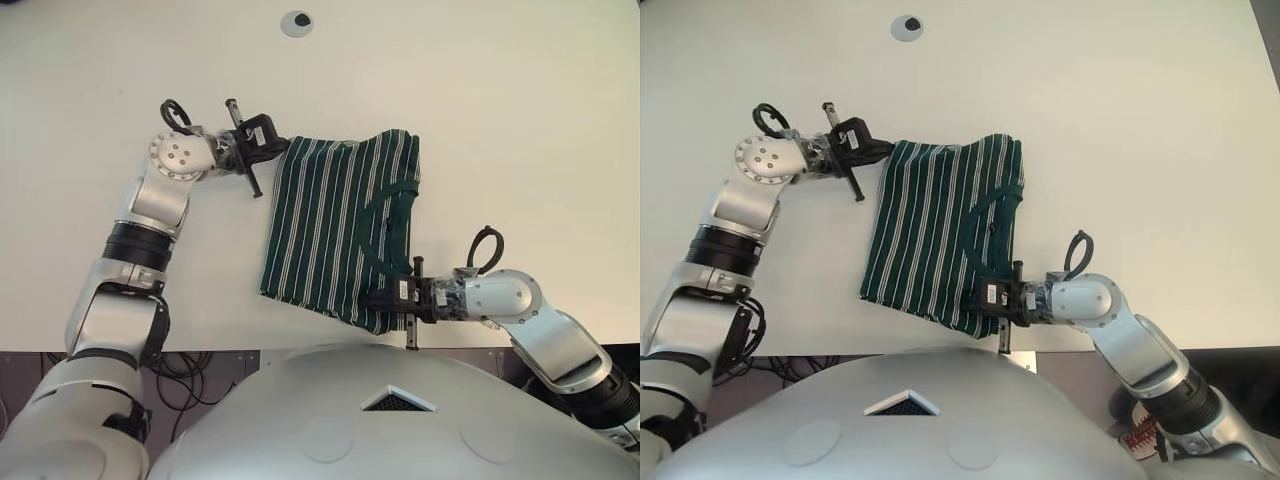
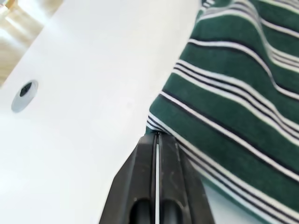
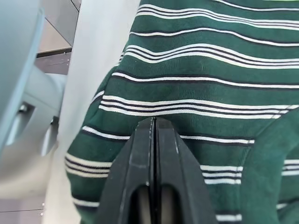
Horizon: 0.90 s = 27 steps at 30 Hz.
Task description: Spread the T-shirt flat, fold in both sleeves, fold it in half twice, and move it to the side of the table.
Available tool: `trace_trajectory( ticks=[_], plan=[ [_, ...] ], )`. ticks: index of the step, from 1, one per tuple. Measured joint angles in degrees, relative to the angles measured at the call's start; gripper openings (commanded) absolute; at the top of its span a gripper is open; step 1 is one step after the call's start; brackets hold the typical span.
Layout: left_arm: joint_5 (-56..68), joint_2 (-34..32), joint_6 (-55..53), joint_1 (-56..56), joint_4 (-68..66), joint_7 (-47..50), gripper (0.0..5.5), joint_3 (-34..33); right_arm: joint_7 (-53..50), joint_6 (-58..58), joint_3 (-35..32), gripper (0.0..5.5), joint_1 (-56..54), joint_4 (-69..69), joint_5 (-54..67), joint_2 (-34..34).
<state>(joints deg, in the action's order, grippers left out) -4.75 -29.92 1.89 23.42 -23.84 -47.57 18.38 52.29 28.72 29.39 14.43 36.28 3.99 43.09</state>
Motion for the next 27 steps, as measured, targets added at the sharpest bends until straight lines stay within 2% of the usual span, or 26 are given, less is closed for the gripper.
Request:
trace_trajectory(
  ticks=[7,12,16,21,22,24,27],
  plan=[
    [0.59,-0.18,2.95,-0.37,-0.67,0.82,0.03,-3.70,-1.78,-0.82,-2.87,0.00,1.68,0.18,0.09,0.87],
    [3.66,-1.98,4.91,-4.37,4.79,0.14,0.03,-7.35,-3.77,-2.95,-4.55,0.00,0.91,-1.70,-1.80,1.00],
    [5.37,-5.38,9.52,-11.33,10.76,-3.63,0.60,-7.91,-3.65,-2.67,-7.52,0.64,3.86,0.98,2.94,0.40],
    [6.64,-8.75,14.29,-19.69,16.91,-4.51,1.28,-10.22,-5.33,-4.46,-16.37,1.40,6.07,7.38,9.58,-1.60],
    [8.18,-10.82,15.47,-23.32,19.75,-6.39,1.38,-10.92,-5.37,-5.51,-21.13,1.54,7.40,8.66,10.29,-1.16],
    [8.94,-14.13,16.18,-29.09,23.16,-8.95,1.64,-11.46,-4.71,-6.50,-28.54,1.83,9.80,10.35,11.64,1.03],
    [8.47,-18.41,16.78,-35.73,25.24,-10.53,2.09,-12.31,-2.08,-10.45,-34.52,2.37,16.57,10.04,9.14,5.32]
  ],
)
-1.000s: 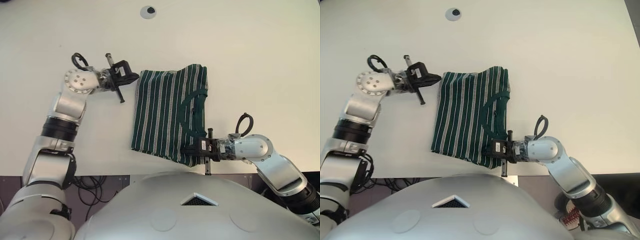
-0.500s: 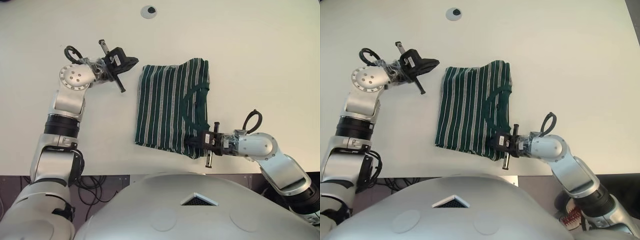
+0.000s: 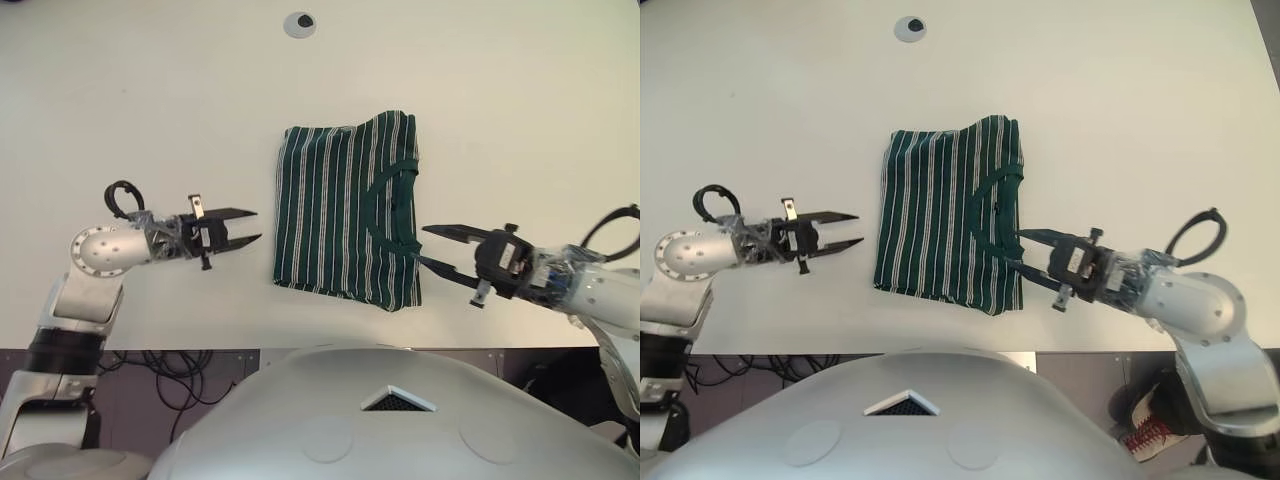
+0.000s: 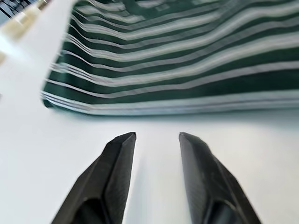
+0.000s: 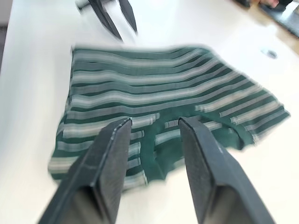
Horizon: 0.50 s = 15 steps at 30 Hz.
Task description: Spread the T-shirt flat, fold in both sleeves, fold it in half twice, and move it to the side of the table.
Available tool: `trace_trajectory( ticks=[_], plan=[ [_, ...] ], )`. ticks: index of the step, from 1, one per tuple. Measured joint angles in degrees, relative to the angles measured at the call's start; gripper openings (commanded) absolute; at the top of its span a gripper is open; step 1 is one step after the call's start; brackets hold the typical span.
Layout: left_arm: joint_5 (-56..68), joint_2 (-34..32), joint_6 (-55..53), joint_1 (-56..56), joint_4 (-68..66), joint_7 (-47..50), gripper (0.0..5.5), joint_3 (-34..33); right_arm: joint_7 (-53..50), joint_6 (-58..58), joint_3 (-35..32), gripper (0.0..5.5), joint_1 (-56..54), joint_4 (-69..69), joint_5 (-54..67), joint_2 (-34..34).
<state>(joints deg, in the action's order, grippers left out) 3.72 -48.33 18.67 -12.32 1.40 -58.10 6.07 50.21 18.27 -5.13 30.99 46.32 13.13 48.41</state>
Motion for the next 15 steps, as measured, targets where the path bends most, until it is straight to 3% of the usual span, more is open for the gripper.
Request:
trace_trajectory(
  ticks=[4,15],
  plan=[
    [-3.48,-2.41,3.03,-0.97,-0.25,1.17,2.58,-0.40,0.62,-9.04,-1.03,2.93,4.79,-8.65,-9.78,2.21],
    [-4.83,-3.03,1.62,-1.15,6.39,0.26,2.58,5.64,-8.07,-27.14,11.59,2.93,3.23,-16.34,-29.44,1.30]
  ],
)
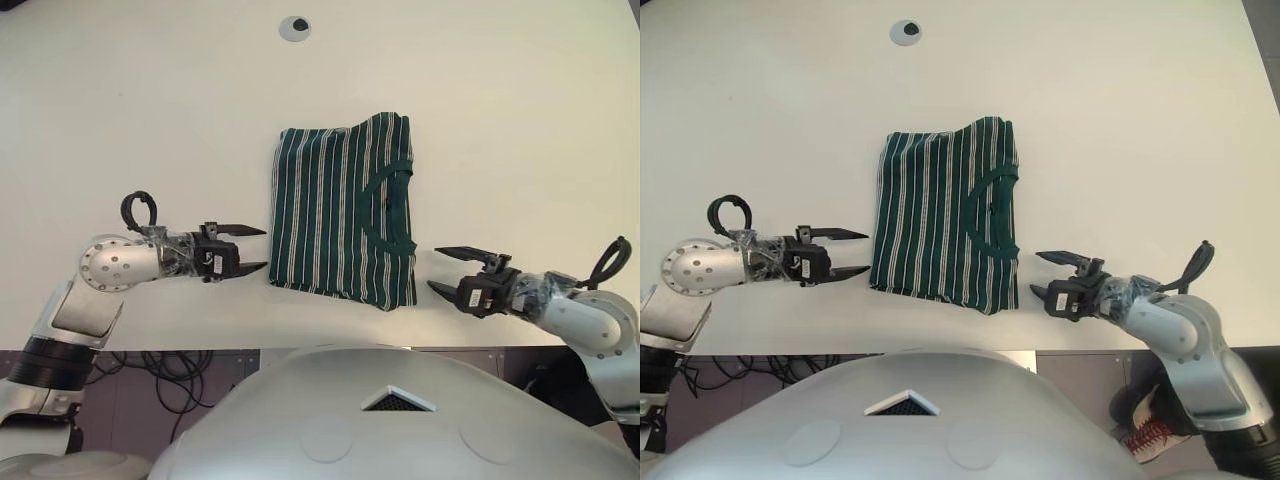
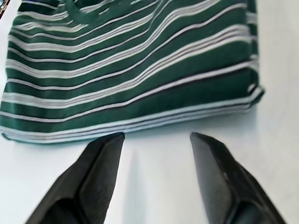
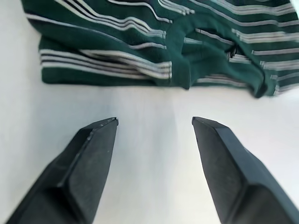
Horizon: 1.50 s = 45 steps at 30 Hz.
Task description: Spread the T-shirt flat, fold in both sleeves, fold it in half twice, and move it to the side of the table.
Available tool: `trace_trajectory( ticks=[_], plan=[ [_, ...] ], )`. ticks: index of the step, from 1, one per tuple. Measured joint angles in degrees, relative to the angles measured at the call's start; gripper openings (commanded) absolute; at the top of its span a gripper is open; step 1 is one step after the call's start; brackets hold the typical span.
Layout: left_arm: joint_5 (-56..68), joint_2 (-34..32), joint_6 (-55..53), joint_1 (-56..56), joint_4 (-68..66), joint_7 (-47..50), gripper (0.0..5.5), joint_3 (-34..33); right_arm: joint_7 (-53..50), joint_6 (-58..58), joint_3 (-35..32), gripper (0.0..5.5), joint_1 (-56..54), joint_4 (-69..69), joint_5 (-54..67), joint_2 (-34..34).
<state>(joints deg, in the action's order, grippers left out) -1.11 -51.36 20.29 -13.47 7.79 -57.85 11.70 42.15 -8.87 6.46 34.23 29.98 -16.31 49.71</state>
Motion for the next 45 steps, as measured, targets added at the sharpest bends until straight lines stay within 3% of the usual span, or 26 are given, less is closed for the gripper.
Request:
trace_trajectory(
  ticks=[7,10,15,21,28,32,37,45],
  plan=[
    [-0.15,-0.13,1.51,-0.06,0.82,0.03,2.58,2.58,-4.40,-5.11,5.36,2.93,-2.09,-0.19,-7.04,-1.84],
    [-1.69,-0.08,3.36,0.21,0.66,1.38,2.58,3.06,-7.41,-9.32,6.42,2.93,-3.66,-0.27,-15.02,-1.37],
    [-2.34,-0.09,4.00,0.22,0.96,2.19,2.58,3.75,-6.44,-10.76,7.17,2.93,-3.52,2.01,-18.29,0.76],
    [-3.19,-0.09,5.19,0.40,1.79,2.27,2.61,5.47,-6.05,-13.43,8.86,1.94,-5.64,0.80,-21.17,0.94],
    [-4.86,-0.57,6.47,0.97,2.38,2.25,1.61,7.13,-6.03,-14.27,10.33,0.74,-6.54,-0.80,-21.77,0.86],
    [-6.19,-0.57,7.42,2.09,2.24,2.23,1.00,8.49,-5.48,-13.38,11.11,0.04,-6.88,-2.87,-17.62,0.41],
    [-3.99,-0.77,4.30,2.63,2.64,-0.22,0.26,9.57,-1.15,-7.72,11.57,0.00,-6.75,-3.17,-6.62,0.19],
    [12.53,-7.62,-13.06,-1.75,9.35,-10.64,0.18,6.77,8.46,7.42,8.65,0.00,-1.26,0.31,18.60,0.68]
  ],
)
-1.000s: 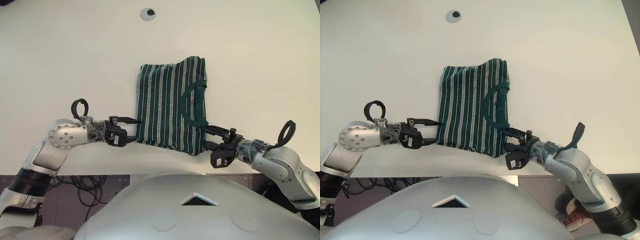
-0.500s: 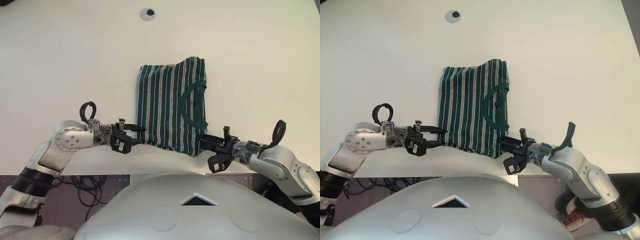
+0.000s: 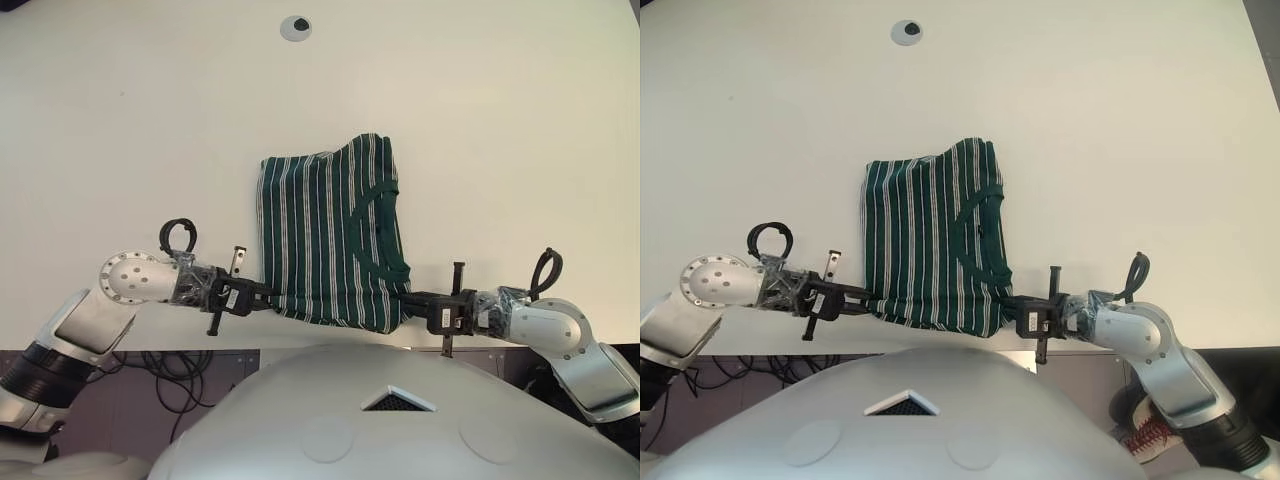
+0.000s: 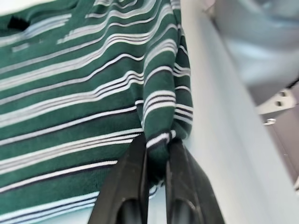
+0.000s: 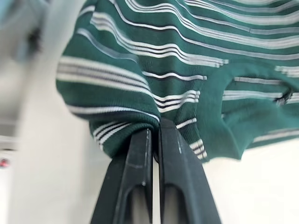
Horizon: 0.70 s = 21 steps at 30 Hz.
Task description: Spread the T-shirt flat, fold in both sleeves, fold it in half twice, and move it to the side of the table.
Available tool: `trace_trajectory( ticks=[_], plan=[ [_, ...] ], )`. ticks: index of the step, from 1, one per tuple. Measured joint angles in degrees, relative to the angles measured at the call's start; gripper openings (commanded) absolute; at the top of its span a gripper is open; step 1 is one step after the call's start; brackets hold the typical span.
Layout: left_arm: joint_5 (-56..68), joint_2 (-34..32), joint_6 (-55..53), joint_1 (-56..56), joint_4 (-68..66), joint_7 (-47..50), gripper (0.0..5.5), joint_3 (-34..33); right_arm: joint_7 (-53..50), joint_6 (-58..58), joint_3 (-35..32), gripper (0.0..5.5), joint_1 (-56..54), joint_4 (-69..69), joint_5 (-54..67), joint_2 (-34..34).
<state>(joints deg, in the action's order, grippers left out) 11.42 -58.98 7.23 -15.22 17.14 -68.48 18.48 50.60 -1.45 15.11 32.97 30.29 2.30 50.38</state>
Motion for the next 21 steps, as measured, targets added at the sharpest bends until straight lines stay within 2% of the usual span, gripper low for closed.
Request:
trace_trajectory(
  ticks=[5,11,21],
  plan=[
    [9.32,-1.29,-6.45,-1.61,2.43,-1.87,0.18,-5.82,3.41,8.75,-6.02,0.00,2.29,3.62,16.09,-0.18],
    [16.18,4.71,-12.60,1.87,4.29,4.69,0.18,-12.71,0.28,19.34,-12.19,0.00,-4.41,5.66,31.61,-2.94],
    [13.89,14.91,-25.57,13.79,-1.92,16.96,0.18,-12.53,-7.56,30.61,-14.15,0.00,-17.36,0.48,42.36,-12.03]
  ],
)
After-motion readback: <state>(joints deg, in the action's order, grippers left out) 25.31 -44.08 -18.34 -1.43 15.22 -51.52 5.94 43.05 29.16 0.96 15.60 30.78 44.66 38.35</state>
